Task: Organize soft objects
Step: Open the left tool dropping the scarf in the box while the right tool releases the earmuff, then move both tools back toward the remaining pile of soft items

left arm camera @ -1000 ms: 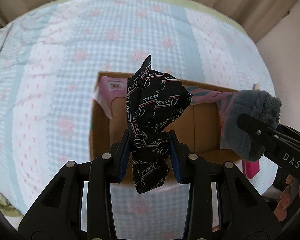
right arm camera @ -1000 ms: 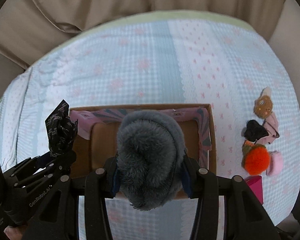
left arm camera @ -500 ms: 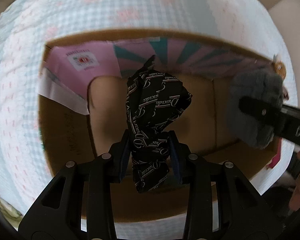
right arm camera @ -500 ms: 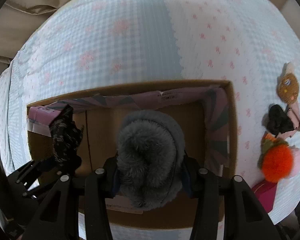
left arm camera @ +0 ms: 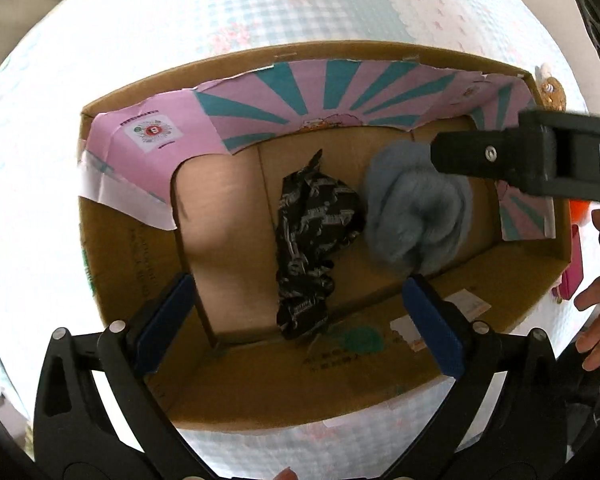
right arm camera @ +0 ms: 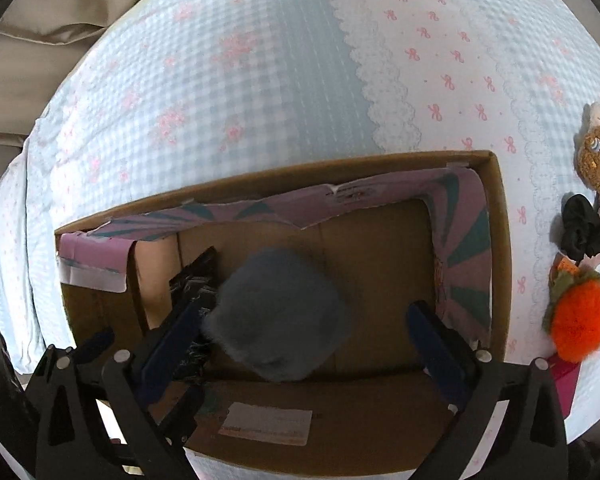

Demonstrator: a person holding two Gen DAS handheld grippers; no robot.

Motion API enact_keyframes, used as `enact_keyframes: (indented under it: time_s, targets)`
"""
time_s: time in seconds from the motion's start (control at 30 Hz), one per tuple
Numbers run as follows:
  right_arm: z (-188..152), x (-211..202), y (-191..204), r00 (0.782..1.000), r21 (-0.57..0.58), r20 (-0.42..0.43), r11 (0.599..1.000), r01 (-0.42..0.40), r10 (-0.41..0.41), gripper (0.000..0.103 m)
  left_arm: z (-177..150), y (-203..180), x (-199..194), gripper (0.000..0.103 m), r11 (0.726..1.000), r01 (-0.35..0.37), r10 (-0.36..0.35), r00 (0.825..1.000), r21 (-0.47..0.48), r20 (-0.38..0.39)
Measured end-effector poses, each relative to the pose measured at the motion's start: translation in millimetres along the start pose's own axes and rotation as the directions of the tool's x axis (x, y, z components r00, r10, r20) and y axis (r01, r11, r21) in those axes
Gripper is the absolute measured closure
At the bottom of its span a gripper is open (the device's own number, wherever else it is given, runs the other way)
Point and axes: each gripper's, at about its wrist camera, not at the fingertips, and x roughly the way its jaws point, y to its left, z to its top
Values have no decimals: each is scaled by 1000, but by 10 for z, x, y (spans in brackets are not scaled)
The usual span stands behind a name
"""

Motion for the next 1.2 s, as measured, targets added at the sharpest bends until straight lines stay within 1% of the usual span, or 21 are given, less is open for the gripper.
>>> enact_keyframes:
  time_s: [0.37,0.5,0.63,0.73,0.83,0.97,1.07,1.13,1.2]
  targets:
    - [-143,-378,6,998,-38,69,999,-3,6,0,-62,109,-414,0,1000,11,-10,998,-21,63]
    - [-223,-554,61,994,-42,106,999,-14,19,0,-155,42,-658,0,1000,11,-9,995,-22,97]
    - [-348,-822,162,988,-74,153,997,-14,26,0,-275,14,-886,0,1000,13,-10,991,-25,137]
    - [-477,-1082,240,979,-108,202,994,-2,24,0,-368,27,-1048,0,999,18,-12,984,-35,178]
    - [-628,-1352,308,965,-133,260,991,9,26,0,-481,15,-1328,0,998,21,-9,975,-51,222]
    - [-871,-1733,353,938,-158,347,987,35,22,0,-665,-15,-1652,0,997,14,8,958,-74,286]
    - [-1065,-1981,379,914,-184,406,980,70,11,0,-848,-15,-1902,0,994,13,26,938,-110,346]
    - [-1229,-2160,407,890,-206,455,971,120,-14,0,-974,-7,-2069,0,992,17,34,923,-128,383]
    - [-1383,-2304,430,868,-219,497,965,145,-18,0,-1111,8,-2254,0,989,13,51,904,-149,424]
